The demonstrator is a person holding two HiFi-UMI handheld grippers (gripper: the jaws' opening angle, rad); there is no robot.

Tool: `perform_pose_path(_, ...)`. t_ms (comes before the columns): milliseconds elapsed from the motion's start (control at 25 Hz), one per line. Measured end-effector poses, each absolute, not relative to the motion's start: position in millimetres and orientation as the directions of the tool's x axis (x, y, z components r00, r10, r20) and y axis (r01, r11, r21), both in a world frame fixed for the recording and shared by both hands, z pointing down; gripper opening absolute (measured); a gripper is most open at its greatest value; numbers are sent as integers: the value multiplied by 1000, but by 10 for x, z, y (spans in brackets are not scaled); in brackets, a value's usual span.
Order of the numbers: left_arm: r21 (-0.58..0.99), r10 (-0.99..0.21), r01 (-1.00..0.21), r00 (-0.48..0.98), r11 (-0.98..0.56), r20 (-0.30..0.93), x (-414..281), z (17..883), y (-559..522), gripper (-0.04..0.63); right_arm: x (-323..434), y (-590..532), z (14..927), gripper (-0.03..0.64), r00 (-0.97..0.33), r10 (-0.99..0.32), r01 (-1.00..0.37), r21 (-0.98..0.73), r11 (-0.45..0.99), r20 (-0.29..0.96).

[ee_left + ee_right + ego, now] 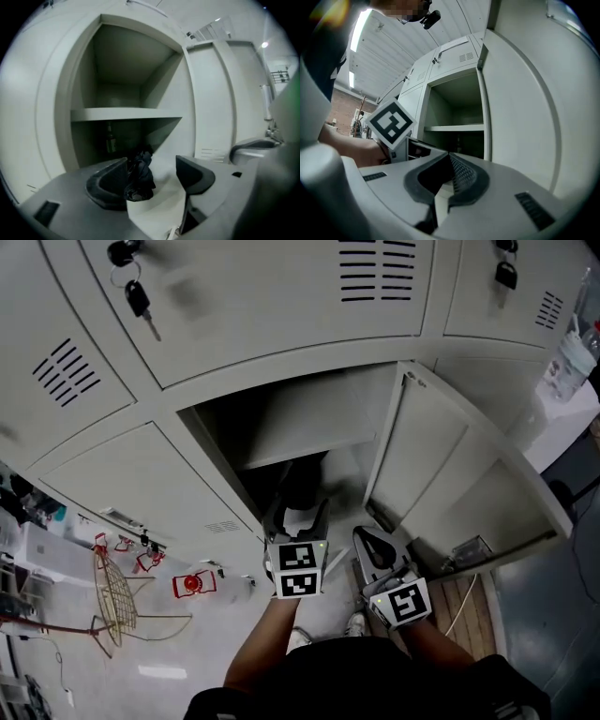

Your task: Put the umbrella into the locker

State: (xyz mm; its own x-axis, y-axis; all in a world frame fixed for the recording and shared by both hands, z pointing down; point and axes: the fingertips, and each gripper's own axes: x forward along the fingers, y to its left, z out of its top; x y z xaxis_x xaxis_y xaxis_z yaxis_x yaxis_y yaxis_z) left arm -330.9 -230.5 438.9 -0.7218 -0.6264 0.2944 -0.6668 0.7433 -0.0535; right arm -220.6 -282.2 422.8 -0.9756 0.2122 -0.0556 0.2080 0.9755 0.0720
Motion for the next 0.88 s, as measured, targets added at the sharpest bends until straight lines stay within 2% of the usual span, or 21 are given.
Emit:
perform_pose_path(280,-85,-630,-661,-741,746,231,-2997,4327,-1979,195,-2175,-2732,4107,0,-972,223,218,73,973,-76)
perform_pose_path(520,-71,-590,-615,-778,785,216,-2780,4533,-1613,-7,-2199,-2518,4032,0,-964,251,244,84,966,-93)
perform_pose_path(880,66,-655,-657,-729,751,199,-2486,4634,-1358,-8,-2160,-2334,4168,-2,-960,275,270,92,959,-46)
